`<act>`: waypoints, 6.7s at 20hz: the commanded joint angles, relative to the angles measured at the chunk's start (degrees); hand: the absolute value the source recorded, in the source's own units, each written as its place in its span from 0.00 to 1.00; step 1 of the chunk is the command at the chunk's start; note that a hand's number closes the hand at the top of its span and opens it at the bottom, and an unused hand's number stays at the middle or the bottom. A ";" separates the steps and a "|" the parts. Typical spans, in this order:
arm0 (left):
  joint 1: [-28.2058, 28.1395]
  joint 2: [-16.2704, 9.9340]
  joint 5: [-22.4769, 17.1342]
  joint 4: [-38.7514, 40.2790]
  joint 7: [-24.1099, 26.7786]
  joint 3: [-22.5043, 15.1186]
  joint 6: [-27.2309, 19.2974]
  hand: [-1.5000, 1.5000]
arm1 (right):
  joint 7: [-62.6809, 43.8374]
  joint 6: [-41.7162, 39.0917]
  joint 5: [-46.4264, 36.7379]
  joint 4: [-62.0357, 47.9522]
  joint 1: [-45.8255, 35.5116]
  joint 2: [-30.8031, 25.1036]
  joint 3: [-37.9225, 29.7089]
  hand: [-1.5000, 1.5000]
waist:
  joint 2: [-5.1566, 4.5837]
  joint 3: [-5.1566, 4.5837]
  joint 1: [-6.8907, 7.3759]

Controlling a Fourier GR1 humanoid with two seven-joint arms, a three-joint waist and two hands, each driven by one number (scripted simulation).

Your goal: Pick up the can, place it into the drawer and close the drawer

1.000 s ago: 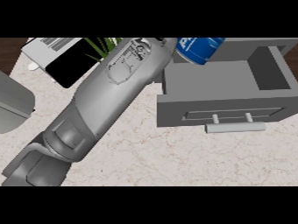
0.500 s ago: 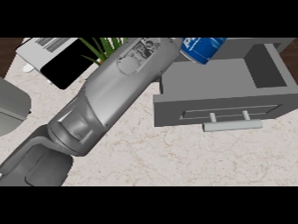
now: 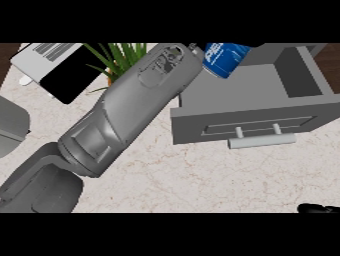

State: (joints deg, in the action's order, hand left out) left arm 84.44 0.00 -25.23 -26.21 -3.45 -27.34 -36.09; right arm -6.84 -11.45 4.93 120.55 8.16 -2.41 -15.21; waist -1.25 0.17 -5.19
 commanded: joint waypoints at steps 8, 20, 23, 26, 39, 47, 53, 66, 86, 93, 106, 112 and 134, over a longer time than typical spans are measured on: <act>0.02 0.00 -2.47 4.81 3.75 -5.63 -1.56 1.00 | -1.91 0.59 -0.47 0.46 -2.67 -0.78 0.68 0.00 | -0.36 0.00 -1.39; -3.35 0.00 -5.72 6.35 7.14 -7.93 -6.82 0.00 | -0.58 0.34 -1.42 -0.42 -3.37 -0.49 1.77 0.00 | -0.85 -0.01 -2.76; -3.45 0.00 -6.20 4.85 5.87 -10.37 -9.48 0.00 | -2.41 -0.27 -0.36 0.90 -3.32 -1.12 1.89 0.00 | -0.72 0.00 -3.63; -3.64 0.00 -7.23 5.37 7.61 -9.79 -8.47 0.00 | -1.86 1.74 -2.72 1.34 -4.90 -0.53 2.20 0.00 | -0.66 -0.06 -2.23; -3.23 0.00 -13.70 3.25 11.64 -5.88 -7.48 0.00 | 5.46 -0.23 -19.52 7.58 -2.95 -6.84 6.41 0.00 | -0.09 -0.12 0.10; -3.36 0.00 -15.27 1.35 13.11 -7.32 -12.37 0.00 | 7.04 1.91 -35.69 3.44 -6.21 -10.99 10.80 0.00 | 0.28 -0.12 2.12; -2.88 0.00 -15.87 -0.94 9.32 -8.91 -12.22 0.00 | 6.89 6.86 -52.82 -4.53 -10.32 -11.21 19.66 0.00 | 0.72 -0.14 4.00; -3.75 -4.27 -11.37 -6.86 2.44 -6.42 -12.52 0.00 | 9.81 24.50 -67.19 -31.97 -16.05 -5.00 22.29 0.00 | 1.46 -0.12 6.66; -17.29 -23.73 -5.94 -32.89 -11.66 -9.09 -9.16 0.00 | 13.07 43.77 -73.70 -75.41 -42.79 -5.75 10.87 0.00 | 0.94 -0.08 8.60; -23.89 -28.80 -4.83 -40.24 -12.92 -7.73 -8.27 0.00 | 13.60 51.17 -73.09 -87.05 -52.80 -5.85 7.03 0.00 | 0.61 -0.09 9.25; -32.02 -29.08 -2.80 -49.01 -13.25 -8.41 -8.77 0.00 | 10.40 53.48 -74.66 -100.51 -67.41 -9.46 4.31 0.00 | -0.05 -0.08 10.47; -33.98 -31.32 -1.59 -51.11 -12.82 -7.15 -7.85 0.00 | 12.50 52.83 -72.88 -104.93 -72.13 -10.90 2.19 0.00 | -0.43 -0.03 10.82; -43.06 -32.26 -0.06 -56.32 -9.95 -5.32 -7.51 0.00 | 32.02 43.30 -48.09 -102.22 -77.28 -2.85 -18.12 0.00 | 0.43 0.03 9.44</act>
State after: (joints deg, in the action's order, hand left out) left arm 42.90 -31.66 -25.61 -81.40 -13.83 -33.12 -43.48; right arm 24.70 32.92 -50.76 16.16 -64.90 -9.57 -27.54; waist -1.61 0.42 3.26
